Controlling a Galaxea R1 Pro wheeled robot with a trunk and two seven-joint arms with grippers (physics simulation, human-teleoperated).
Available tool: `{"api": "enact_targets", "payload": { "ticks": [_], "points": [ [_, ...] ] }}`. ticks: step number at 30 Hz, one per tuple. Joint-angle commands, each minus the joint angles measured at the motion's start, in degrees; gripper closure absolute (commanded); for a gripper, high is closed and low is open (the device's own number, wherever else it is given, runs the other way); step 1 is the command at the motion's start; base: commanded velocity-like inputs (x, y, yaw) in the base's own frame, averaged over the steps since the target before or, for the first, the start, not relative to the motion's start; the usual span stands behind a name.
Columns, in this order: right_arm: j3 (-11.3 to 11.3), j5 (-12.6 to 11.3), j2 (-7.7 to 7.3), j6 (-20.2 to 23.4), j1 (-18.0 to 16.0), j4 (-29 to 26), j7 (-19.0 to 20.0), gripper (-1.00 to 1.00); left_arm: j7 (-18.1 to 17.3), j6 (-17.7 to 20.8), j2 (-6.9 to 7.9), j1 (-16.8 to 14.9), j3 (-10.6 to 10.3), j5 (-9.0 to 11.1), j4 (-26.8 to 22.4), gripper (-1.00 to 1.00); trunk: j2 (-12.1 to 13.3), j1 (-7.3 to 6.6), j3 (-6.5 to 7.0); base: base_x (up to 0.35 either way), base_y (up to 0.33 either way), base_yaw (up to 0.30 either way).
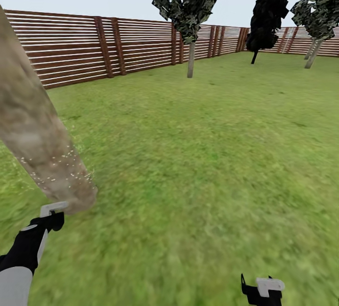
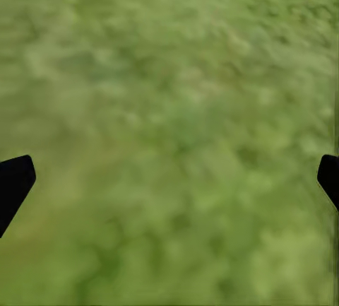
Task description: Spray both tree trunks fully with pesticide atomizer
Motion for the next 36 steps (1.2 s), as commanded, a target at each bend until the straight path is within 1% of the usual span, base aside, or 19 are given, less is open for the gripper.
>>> {"api": "enact_targets", "payload": {
  "ticks": [1, 6, 19, 26, 31, 36],
  "points": [
    [0.0, 0.0, 0.0, 0.0, 0.0, 0.0, 0.0, -1.0, 0.0, 0.0, -0.01, 0.0, 0.0, 0.0, 0.0, 1.0, 0.0, 0.0, 0.0, 0.136, -0.234, 0.005],
    [0.0, 0.0, 0.0, 0.0, 0.0, 0.0, 0.0, -1.0, 0.0, 0.0, 0.04, 0.0, 0.0, 0.0, 0.0, 1.0, 0.0, 0.0, 0.0, 0.122, -0.234, 0.055],
    [0.0, 0.0, 0.0, 0.0, 0.0, 0.0, 0.0, -1.0, 0.0, 0.0, 0.09, 0.0, 0.4, 0.0, -0.2, 1.0, 0.0, 0.0, 0.0, 0.116, -0.234, 0.265],
    [0.0, 0.0, 0.0, 0.0, 0.0, 0.0, 0.0, -1.0, 0.0, 0.0, 0.04, 0.0, 0.3, 0.1, -0.1, 1.0, 0.0, 0.0, 0.0, 0.171, -0.224, 0.022],
    [0.0, 0.0, 0.0, 0.0, 0.0, 0.0, 0.0, -1.0, 0.0, 0.0, 0.05, 0.0, 0.3, 0.1, -0.1, 1.0, 0.0, 0.0, 0.0, 0.262, -0.154, 0.111],
    [0.0, 0.0, 0.0, 0.0, 0.0, 0.0, 0.0, -1.0, 0.0, 0.0, -0.03, 0.0, 0.2, 0.1, -0.1, 1.0, 0.0, 0.0, 0.0, 0.029, -0.01, 0.272]
  ]
}}
